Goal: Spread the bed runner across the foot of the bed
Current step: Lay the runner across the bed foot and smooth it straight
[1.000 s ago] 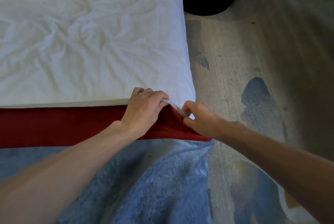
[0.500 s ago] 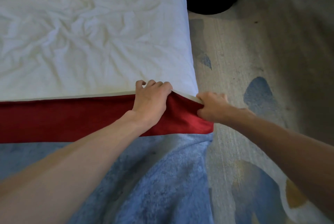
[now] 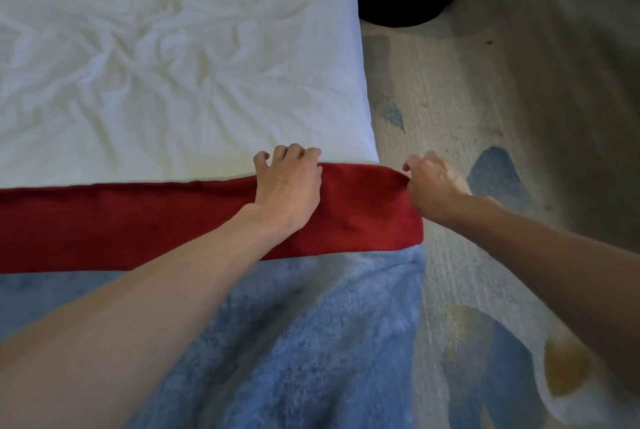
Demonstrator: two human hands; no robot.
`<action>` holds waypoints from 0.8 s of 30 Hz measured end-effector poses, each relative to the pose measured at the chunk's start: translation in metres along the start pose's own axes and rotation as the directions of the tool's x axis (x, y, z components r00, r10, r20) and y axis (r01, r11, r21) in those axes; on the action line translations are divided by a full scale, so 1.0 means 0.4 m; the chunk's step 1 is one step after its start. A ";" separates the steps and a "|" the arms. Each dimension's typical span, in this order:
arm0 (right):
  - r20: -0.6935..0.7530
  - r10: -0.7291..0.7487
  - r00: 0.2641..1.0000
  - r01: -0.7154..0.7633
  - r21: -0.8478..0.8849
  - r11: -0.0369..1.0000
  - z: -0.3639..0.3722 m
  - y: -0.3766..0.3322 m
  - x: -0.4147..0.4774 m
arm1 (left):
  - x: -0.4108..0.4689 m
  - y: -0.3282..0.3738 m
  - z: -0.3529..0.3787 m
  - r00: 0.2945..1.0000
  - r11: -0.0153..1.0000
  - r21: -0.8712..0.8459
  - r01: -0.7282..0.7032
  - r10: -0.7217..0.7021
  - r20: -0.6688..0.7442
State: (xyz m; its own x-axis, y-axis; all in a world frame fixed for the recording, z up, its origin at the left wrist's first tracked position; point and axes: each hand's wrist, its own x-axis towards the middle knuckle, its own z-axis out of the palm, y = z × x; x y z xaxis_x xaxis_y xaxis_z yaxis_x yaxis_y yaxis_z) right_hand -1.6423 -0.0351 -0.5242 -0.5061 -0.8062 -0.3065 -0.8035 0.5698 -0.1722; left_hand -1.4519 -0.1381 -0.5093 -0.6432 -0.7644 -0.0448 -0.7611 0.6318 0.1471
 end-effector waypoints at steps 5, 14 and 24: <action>0.108 -0.185 0.977 0.177 0.077 0.981 0.053 -0.048 -0.065 | -0.040 -0.026 0.014 0.997 0.998 0.006 -0.066 0.066 0.030; -0.009 -0.348 0.937 0.347 -0.048 0.936 0.036 -0.149 -0.146 | -0.159 -0.061 0.001 0.998 0.998 -0.047 0.051 -0.049 0.043; 0.080 -0.648 0.758 0.650 -0.176 0.739 0.048 -0.169 -0.146 | -0.236 0.029 0.081 0.931 0.928 -0.079 0.364 -0.360 0.052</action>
State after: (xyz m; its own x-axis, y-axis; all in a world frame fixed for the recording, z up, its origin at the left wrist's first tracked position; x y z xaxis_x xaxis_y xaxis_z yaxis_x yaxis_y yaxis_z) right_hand -1.5524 -0.0236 -0.5125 0.1621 -0.9673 -0.1952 -0.9781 -0.1313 -0.1617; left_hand -1.4028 -0.0546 -0.5356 -0.3291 -0.9329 -0.1465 -0.9336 0.2982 0.1984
